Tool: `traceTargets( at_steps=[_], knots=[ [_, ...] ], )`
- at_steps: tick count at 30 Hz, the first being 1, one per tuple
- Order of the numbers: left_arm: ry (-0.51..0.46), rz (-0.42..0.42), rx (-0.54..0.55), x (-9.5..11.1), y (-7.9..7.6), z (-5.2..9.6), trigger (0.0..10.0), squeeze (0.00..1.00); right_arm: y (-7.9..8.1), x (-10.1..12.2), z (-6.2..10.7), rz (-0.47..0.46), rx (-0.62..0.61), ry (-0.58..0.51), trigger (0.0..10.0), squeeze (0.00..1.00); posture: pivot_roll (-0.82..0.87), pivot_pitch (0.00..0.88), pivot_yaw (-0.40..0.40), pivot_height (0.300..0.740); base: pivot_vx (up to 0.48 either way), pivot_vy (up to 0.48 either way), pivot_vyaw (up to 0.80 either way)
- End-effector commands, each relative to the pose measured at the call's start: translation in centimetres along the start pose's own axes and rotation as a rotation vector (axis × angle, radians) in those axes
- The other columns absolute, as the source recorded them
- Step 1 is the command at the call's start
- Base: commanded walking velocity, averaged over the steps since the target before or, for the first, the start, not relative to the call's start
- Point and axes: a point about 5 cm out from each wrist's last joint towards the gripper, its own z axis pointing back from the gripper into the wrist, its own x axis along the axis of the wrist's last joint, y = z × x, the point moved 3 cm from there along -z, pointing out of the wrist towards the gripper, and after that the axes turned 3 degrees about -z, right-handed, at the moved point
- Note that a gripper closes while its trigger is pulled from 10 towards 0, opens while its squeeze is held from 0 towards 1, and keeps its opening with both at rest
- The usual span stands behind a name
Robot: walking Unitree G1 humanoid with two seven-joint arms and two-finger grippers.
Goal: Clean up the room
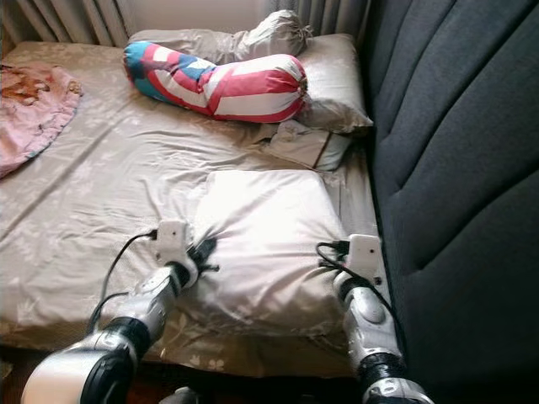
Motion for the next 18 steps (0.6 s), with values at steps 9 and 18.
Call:
traceTargets(
  at_steps=[9,18],
  knots=[
    [-0.129,0.029,-0.104,5.7,-1.9,-1.7,10.0,0.00,-7.5,6.7,2.2,0.100,-0.348,-0.346,10.0,0.00,-0.23,0.069,-0.012,0.740,0.000,0.000,0.00],
    [-0.111,0.075,-0.240,6.0,-4.7,-2.3,10.0,0.00,-10.7,7.8,5.3,0.224,-0.559,-0.418,10.0,0.00,-0.24,0.074,-0.007,0.740,0.000,0.000,0.00]
  ],
)
